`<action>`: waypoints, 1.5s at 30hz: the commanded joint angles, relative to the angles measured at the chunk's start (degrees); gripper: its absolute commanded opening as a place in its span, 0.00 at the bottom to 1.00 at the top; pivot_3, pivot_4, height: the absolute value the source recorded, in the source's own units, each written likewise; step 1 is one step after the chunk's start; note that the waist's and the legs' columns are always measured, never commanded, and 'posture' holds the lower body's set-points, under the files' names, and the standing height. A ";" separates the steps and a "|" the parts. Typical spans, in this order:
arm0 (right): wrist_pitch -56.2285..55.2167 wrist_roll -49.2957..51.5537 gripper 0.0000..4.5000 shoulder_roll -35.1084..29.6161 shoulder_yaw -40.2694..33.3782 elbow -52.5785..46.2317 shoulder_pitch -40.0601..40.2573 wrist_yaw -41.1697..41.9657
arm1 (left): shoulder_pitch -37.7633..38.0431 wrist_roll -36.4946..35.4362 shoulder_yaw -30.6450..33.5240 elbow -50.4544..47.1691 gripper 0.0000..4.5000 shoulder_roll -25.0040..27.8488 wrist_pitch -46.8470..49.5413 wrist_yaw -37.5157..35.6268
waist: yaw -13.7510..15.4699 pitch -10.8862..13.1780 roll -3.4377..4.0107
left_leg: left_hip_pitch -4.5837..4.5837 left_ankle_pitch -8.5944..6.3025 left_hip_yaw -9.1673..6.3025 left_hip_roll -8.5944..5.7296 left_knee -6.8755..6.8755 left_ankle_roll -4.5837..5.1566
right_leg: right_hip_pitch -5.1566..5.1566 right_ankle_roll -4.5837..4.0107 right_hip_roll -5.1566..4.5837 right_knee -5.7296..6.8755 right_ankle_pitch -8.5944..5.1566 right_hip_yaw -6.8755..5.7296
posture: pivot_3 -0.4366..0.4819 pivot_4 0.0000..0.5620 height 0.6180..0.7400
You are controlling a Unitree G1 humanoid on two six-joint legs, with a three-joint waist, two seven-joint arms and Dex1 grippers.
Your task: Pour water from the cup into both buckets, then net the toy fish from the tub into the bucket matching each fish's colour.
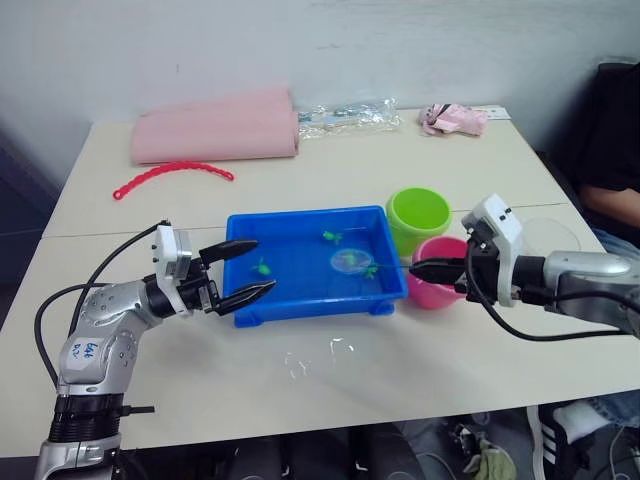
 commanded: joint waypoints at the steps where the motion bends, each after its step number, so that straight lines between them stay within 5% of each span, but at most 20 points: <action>1: 9.34 -0.26 0.00 2.33 1.92 4.38 -8.67 1.50 | -0.84 -0.43 0.44 -1.96 0.99 0.63 -0.69 0.32 | -0.06 0.00 0.00 | -0.01 0.00 0.07 0.00 0.00 0.00 | -0.07 0.00 0.01 0.04 0.00 -0.01 | 0.48 0.27 1.00; 9: 25.59 -5.07 0.00 7.78 6.22 15.30 -19.75 6.03 | -3.93 1.28 -2.28 0.93 0.99 4.23 -2.09 -5.45 | 0.14 0.00 0.01 | -0.70 0.01 0.14 0.02 0.07 -0.01 | -0.80 -0.02 0.09 0.20 0.01 -0.24 | 0.48 0.27 1.00; 23: 26.37 -17.07 0.00 4.63 19.46 19.65 -29.39 15.01 | -6.26 2.38 -5.62 0.39 0.99 4.58 -1.86 -7.62 | -0.02 0.00 0.02 | -0.78 -0.01 0.24 -0.09 0.06 0.08 | -0.96 0.02 0.15 0.19 0.03 -0.22 | 0.48 0.27 1.00; 31: 23.46 -23.77 0.00 11.85 6.90 17.69 -21.88 7.41 | -5.11 1.97 -5.07 -0.85 0.99 4.89 -1.36 -7.04 | 0.04 0.00 0.01 | -0.78 0.00 0.23 -0.10 0.08 0.07 | -0.92 0.02 0.15 0.26 0.03 -0.24 | 0.48 0.27 1.00; 45: 13.59 -25.38 0.00 15.80 -9.89 2.25 -2.50 9.89 | -4.33 0.97 -4.11 -1.96 0.99 6.99 1.42 -7.57 | 0.18 0.00 0.01 | -0.78 0.03 0.19 -0.18 0.08 0.10 | -0.89 0.06 0.14 0.25 0.05 -0.25 | 0.48 0.27 1.00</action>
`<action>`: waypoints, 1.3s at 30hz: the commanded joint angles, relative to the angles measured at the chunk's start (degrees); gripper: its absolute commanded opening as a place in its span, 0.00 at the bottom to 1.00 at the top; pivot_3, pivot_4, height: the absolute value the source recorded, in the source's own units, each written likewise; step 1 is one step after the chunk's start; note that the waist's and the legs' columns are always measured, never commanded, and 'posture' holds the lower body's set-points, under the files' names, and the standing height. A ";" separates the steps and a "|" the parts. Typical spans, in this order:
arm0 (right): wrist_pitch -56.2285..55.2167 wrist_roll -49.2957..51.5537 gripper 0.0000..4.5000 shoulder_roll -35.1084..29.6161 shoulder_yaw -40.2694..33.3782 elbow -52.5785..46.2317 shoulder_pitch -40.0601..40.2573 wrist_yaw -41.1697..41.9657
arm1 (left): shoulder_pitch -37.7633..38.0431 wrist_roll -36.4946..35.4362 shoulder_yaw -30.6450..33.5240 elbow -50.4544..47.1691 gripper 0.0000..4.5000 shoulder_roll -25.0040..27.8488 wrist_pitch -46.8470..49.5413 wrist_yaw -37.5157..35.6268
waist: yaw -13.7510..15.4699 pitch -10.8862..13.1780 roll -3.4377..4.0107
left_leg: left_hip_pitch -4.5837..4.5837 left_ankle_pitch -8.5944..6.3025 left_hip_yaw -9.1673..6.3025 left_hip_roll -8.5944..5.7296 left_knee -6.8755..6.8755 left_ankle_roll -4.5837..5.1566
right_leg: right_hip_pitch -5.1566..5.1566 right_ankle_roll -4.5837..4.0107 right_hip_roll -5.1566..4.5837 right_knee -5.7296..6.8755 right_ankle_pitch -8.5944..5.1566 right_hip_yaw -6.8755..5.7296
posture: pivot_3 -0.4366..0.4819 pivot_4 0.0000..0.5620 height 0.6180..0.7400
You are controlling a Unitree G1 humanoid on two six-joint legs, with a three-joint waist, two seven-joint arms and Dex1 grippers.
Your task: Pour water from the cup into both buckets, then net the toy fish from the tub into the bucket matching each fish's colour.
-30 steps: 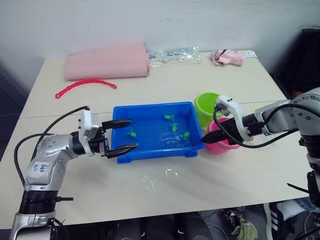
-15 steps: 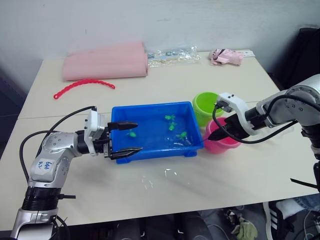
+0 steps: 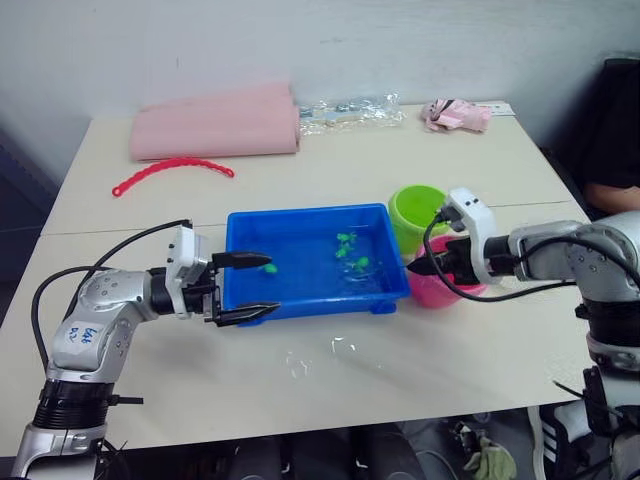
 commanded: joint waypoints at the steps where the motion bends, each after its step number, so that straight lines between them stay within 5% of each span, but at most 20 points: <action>1: -12.67 -0.84 0.00 -1.88 -4.45 -8.36 6.89 7.31 | -0.55 -0.78 1.42 -0.52 0.99 0.64 -0.73 -0.27 | -0.05 0.00 0.00 | 0.00 0.00 0.00 -0.01 -0.02 0.00 | 0.00 0.01 0.01 0.00 0.00 -0.01 | 0.48 0.27 1.00; 8: -37.64 -7.12 0.00 -0.54 -8.75 -12.70 22.36 16.47 | -1.33 -0.05 1.55 2.58 0.99 -0.08 -2.44 -0.67 | -0.14 0.00 0.00 | 0.05 0.01 0.05 -0.04 -0.03 -0.01 | 0.04 0.07 0.06 -0.08 0.04 0.02 | 0.48 0.27 1.00; 29: -69.49 -14.18 0.00 3.58 -30.12 -23.81 52.53 21.82 | -8.64 -0.72 -3.03 8.79 0.99 -4.92 -1.87 -5.07 | 1.40 0.00 -0.01 | 0.20 0.06 0.00 -0.18 0.07 0.02 | 0.20 0.13 0.05 0.00 0.07 0.04 | 0.48 0.27 1.00; 39: -71.63 -18.05 0.00 1.52 -30.22 -14.94 47.03 17.74 | -10.77 -1.05 -3.37 9.41 0.99 -8.50 -2.63 -3.89 | 1.23 -0.01 -0.01 | 0.44 0.11 -0.09 -0.18 0.11 0.08 | 0.50 0.19 0.04 0.03 0.10 0.07 | 0.48 0.27 1.00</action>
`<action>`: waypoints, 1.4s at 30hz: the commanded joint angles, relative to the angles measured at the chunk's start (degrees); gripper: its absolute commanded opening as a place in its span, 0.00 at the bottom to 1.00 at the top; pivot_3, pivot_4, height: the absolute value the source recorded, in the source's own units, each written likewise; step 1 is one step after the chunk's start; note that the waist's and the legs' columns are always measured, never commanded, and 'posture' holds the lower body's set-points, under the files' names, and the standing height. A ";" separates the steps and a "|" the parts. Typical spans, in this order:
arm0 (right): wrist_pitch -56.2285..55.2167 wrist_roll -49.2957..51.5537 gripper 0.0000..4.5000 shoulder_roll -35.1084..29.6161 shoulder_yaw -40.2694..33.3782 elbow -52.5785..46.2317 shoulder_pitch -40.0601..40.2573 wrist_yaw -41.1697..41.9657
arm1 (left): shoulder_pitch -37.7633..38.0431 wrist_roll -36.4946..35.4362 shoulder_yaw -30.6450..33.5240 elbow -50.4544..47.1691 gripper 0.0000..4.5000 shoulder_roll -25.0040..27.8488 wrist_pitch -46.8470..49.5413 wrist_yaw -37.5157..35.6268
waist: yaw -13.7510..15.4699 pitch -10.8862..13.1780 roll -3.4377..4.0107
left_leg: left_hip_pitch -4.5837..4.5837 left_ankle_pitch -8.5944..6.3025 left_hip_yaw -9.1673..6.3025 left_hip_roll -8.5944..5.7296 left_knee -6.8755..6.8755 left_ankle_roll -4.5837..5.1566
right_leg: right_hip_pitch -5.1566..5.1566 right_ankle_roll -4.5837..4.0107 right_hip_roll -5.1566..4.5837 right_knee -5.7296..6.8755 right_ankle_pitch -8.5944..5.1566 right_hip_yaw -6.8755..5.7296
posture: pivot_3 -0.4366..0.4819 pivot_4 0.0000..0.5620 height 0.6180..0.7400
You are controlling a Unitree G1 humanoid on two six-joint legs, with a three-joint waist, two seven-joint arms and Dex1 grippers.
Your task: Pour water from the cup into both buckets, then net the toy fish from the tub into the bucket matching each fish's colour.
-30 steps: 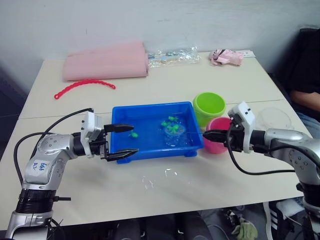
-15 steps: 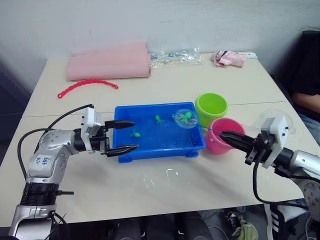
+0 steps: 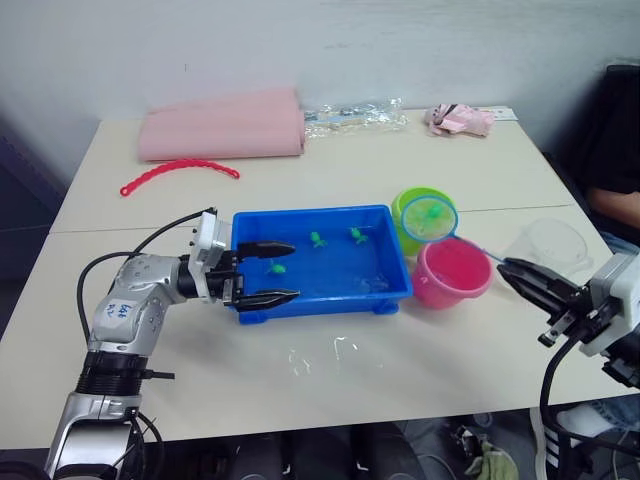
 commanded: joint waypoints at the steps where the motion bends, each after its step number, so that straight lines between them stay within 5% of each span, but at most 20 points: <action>1: -3.80 -4.98 0.00 -2.36 1.74 7.01 -5.39 -1.08 | -2.05 -1.45 1.20 -1.60 0.99 -1.61 -0.26 1.57 | 0.04 0.00 0.00 | 0.00 0.00 0.00 -0.02 0.00 0.01 | 0.01 0.00 -0.01 -0.01 0.00 0.00 | 0.48 0.27 1.00; 11: -23.55 -24.67 0.00 -6.59 15.27 31.64 -24.42 -2.90 | -4.45 -0.85 2.64 -5.47 0.99 -4.05 1.04 9.48 | -0.04 0.01 0.04 | 0.11 0.03 -0.01 -0.03 -0.08 0.02 | 0.17 0.03 -0.02 -0.10 0.02 -0.03 | 0.48 0.27 1.00; 25: -52.73 -54.46 0.00 -20.46 25.82 40.92 -29.71 -13.84 | -0.19 -1.65 3.61 -10.12 0.99 -3.38 2.62 13.08 | -0.08 0.02 0.06 | 0.13 0.06 0.00 0.00 0.00 -0.02 | 0.19 0.04 -0.04 -0.10 0.02 -0.01 | 0.48 0.27 1.00; 32: -62.23 -60.30 0.00 -24.26 27.49 48.52 -31.08 -20.75 | 0.46 -1.37 3.65 -10.60 0.99 -4.30 2.42 14.98 | -0.13 0.04 0.09 | 0.17 0.09 0.02 0.01 0.00 -0.09 | 0.21 0.04 -0.04 -0.07 0.02 0.01 | 0.48 0.27 1.00; 34: -62.54 -58.35 0.00 -23.40 27.36 48.89 -32.08 -21.17 | 0.62 -1.24 3.59 -10.47 0.99 -4.38 2.16 15.01 | -0.10 0.04 0.09 | 0.22 0.10 0.01 0.01 -0.01 -0.10 | 0.27 0.04 -0.03 -0.08 0.01 0.01 | 0.48 0.27 1.00; 39: -47.62 -30.32 0.00 -15.49 24.74 39.74 -31.89 -11.21 | 3.16 0.14 5.92 -8.80 0.99 -1.92 -0.23 14.33 | -1.22 0.05 0.08 | 0.39 0.12 0.02 0.07 -0.07 -0.13 | 0.43 0.03 0.04 -0.11 0.01 0.03 | 0.48 0.27 1.00; 42: -20.59 -10.40 0.00 -12.28 22.72 26.41 -30.76 -8.57 | 5.24 0.16 8.12 -7.39 0.99 0.21 -2.38 12.99 | -1.59 0.06 0.12 | 0.54 0.12 0.00 0.18 -0.19 -0.15 | 0.50 -0.01 0.06 -0.10 -0.01 0.05 | 0.48 0.27 1.00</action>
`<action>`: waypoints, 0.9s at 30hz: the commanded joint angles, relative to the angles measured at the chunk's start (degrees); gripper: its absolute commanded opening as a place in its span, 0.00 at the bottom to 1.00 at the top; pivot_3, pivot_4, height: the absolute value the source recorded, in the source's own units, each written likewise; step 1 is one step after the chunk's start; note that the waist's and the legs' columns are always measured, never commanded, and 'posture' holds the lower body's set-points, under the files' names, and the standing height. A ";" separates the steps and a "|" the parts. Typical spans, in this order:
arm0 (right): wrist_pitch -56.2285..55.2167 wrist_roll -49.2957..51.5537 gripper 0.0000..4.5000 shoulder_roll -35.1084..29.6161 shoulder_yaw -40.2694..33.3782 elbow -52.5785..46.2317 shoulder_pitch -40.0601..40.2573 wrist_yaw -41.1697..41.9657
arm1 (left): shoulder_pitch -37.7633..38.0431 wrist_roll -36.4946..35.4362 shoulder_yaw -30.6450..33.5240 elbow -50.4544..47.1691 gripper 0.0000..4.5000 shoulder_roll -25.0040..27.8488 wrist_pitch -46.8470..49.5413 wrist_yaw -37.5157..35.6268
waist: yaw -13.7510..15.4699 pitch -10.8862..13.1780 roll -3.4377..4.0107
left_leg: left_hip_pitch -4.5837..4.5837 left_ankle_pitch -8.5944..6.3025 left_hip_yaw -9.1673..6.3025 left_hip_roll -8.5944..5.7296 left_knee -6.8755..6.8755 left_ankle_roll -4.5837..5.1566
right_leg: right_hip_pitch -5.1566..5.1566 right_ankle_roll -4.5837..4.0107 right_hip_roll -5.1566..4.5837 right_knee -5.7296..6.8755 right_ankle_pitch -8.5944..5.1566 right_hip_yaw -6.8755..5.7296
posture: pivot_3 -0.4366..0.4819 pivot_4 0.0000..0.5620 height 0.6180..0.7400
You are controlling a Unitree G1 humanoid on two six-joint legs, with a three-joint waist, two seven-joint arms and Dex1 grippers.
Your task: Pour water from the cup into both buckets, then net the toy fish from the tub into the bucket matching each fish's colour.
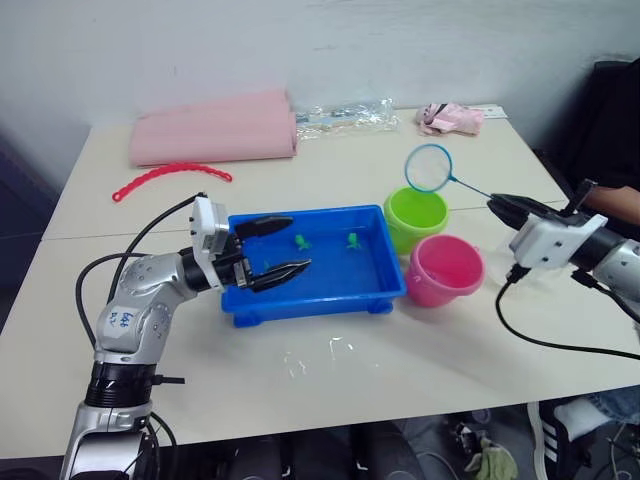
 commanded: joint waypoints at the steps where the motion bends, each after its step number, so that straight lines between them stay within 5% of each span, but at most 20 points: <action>1: 28.13 24.19 0.00 -0.11 -3.70 -15.36 0.21 2.28 | 1.86 -0.29 4.32 1.04 0.99 2.82 -2.85 -1.85 | 0.20 0.02 0.03 | 0.00 0.00 0.00 0.01 0.00 0.00 | -0.01 -0.01 -0.02 0.02 -0.01 -0.01 | 0.48 0.27 1.00; 4: 50.96 45.25 0.00 -2.26 -2.78 -26.96 0.03 1.64 | 3.62 -0.73 6.94 1.97 0.99 5.92 -3.47 -3.49 | 0.23 0.02 0.03 | -0.03 -0.07 -0.09 0.06 0.02 0.05 | 0.03 -0.05 -0.19 -0.03 -0.02 0.06 | 0.48 0.27 1.00; 14: 88.83 63.26 0.00 -0.98 1.85 -29.39 -4.91 -15.23 | 5.20 -1.46 8.08 1.77 0.99 8.26 -1.37 -3.43 | 0.43 0.01 0.01 | -0.22 -0.28 -0.24 -0.17 0.00 0.16 | -0.04 -0.22 -0.79 -0.07 -0.12 0.04 | 0.48 0.27 1.00; 27: 92.47 48.17 0.00 9.39 6.17 -23.69 -10.58 -23.98 | 4.77 -0.25 5.96 -0.25 0.99 6.31 -1.40 -1.27 | 0.31 0.00 0.01 | -0.67 -0.21 -0.21 -0.27 0.08 0.25 | -0.38 -0.05 -0.62 -0.08 -0.03 -0.51 | 0.48 0.27 1.00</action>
